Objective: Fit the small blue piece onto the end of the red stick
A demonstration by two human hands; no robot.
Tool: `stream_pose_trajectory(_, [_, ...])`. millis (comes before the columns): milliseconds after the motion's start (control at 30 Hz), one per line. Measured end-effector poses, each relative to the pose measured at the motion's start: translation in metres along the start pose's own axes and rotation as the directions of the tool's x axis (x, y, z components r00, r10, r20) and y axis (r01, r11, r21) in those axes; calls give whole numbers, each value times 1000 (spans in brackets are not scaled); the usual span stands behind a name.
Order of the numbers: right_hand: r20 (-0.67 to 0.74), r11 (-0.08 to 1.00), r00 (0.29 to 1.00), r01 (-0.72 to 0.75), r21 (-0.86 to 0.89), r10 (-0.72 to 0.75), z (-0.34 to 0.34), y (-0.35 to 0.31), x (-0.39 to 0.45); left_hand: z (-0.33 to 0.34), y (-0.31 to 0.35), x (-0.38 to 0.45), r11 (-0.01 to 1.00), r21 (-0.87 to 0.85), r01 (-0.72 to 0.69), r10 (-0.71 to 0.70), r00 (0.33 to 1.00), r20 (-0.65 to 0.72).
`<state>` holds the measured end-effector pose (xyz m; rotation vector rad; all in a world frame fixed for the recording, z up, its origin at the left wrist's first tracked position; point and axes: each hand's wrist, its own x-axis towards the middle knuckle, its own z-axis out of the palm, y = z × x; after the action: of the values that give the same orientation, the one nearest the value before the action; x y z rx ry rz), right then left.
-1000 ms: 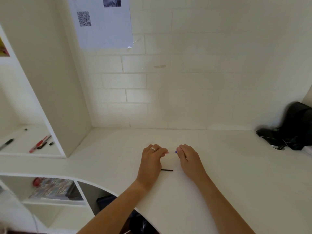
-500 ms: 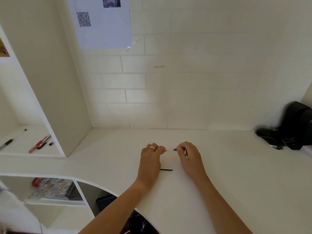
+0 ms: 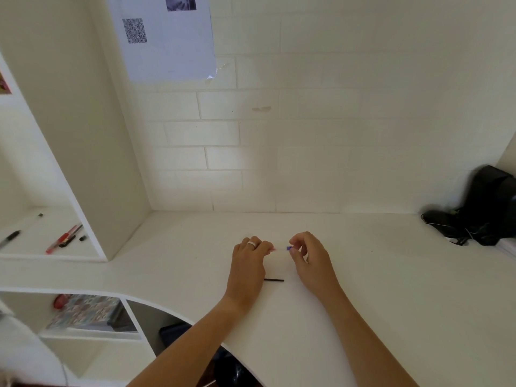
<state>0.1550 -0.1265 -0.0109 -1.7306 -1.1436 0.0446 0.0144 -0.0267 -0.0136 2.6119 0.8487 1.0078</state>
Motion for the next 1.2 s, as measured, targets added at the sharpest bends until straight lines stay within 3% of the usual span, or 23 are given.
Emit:
stream_pose_trajectory(167, [26,997,997,-68,31,67,1,-1,-1,1,0,0,1000,-15,4,-4,1000,-2])
stream_pose_trajectory(733, [-96,993,988,119,-13,-120,-2,-5,-4,-1,2,2,1000,13,10,-11,998,68])
stream_pose_trajectory(900, [-92,994,991,99,39,-95,-3,-10,-5,-3,2,4,999,-33,30,-28,997,71])
stream_pose_trajectory(1067, [-104,996,993,-52,69,59,-3,-13,-4,-5,4,4,998,-58,26,-23,998,55])
stream_pose_trajectory(1200, [-58,999,998,-6,35,8,-3,-9,-4,-1,1,4,999,-39,15,-12,998,57])
